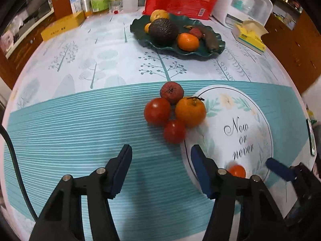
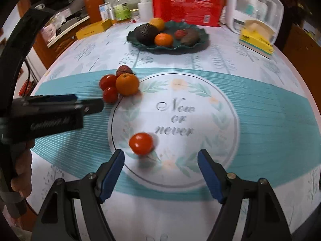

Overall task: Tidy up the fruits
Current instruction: 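Move the left tool to a red tomato while the right tool approaches another tomato, then close the left tool on its tomato while the right tool closes on its tomato, then carry both tomatoes over the green plate and open both tools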

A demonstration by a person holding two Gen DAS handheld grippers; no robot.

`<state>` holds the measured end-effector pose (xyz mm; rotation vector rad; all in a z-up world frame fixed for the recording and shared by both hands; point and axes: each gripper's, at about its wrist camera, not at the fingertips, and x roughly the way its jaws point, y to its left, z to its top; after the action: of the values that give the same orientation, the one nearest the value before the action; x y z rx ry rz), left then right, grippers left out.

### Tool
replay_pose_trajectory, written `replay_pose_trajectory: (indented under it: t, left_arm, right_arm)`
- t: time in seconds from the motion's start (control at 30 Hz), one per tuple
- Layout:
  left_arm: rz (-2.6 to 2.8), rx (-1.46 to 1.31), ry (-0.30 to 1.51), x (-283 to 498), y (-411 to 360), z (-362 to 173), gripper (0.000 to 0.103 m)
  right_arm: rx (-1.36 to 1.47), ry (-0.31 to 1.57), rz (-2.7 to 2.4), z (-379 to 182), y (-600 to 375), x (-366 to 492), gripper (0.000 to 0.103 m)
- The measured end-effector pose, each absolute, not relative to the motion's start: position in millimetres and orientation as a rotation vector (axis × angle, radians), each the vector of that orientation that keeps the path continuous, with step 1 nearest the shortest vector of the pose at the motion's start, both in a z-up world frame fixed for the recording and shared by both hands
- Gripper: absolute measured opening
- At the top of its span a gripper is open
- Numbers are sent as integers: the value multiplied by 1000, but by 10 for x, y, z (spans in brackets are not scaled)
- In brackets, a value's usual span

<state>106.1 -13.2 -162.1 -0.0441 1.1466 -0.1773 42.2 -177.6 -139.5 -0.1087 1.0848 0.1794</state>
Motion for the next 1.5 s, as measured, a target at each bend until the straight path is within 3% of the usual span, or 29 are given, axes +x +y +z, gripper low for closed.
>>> replay_pose_trajectory:
  t: [0.1,0.27,0.5,0.9,1.17,1.5]
  left_arm:
    - [-181,-62,1153,1119,-166,-1669,59]
    - [-179,-77,1154,1229,-215,-1706,45]
    - [-180,-87,1163,1308,-277,-1773,25]
    - [-234,-76,1158,1097,-147,-1635,24]
    - [-247,110,1088,930,-69,-892,24]
    - [-315,178,872,1309,84,776,24]
  right_arm:
    - [-111,1086,204,-1440,-1732,512,68]
    - [-128,1116,235,-1560,-1700,593,40]
    - [-199,1099,244,-1578,-1652,560,33]
    - [-139,1149,235,-1549,-1749,548,29]
    - [-39,1144,197,-1143,-1878,632,29]
    - [-27,950,166,615,-2046,1217,29]
